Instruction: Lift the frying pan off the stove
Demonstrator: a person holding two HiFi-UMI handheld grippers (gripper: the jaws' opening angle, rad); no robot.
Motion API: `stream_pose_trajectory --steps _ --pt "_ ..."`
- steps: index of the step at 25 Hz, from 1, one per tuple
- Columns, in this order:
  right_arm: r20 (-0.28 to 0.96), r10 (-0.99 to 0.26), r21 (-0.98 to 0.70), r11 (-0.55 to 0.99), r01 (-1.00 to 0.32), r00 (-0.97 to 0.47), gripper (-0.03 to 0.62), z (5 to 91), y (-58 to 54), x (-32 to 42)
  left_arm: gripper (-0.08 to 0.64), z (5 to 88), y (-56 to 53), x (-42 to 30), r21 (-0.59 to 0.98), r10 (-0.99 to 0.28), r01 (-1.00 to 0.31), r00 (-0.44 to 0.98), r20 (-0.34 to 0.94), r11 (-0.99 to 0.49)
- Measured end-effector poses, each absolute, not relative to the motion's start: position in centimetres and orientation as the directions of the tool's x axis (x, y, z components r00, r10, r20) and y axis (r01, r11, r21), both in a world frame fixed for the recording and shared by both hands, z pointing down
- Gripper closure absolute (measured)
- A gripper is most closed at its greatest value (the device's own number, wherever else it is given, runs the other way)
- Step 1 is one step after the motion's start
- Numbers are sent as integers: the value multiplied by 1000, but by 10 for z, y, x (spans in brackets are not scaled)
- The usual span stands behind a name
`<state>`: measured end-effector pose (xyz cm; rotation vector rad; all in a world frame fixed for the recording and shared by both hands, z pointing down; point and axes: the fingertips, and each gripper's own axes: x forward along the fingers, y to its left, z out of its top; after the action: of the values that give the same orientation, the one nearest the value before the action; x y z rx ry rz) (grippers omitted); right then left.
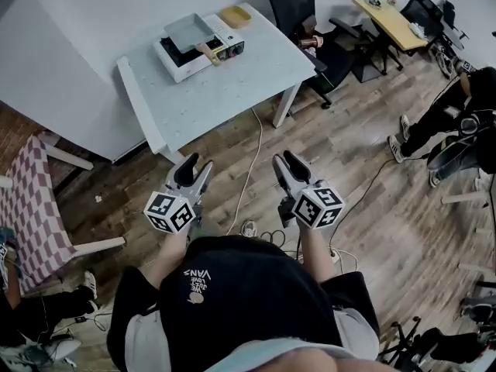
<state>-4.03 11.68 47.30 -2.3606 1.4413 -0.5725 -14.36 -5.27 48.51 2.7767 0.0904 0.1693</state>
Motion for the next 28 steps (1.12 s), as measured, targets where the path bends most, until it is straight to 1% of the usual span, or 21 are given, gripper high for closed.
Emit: stream_pose_trajectory --steps 7,18,28 --pt "162 -909 -513 -411 -754 385 463 478 118 2 368 496 -58 -114 378 22 -36 989 148 -925" --pt "193 -919 -535 -392 -748 343 463 491 91 77 361 505 -83 -16 416 43 -19 989 139 -909" --pt "218 -943 -529 -329 -782 249 463 488 31 156 339 509 -133 67 498 -15 -72 993 117 -864"
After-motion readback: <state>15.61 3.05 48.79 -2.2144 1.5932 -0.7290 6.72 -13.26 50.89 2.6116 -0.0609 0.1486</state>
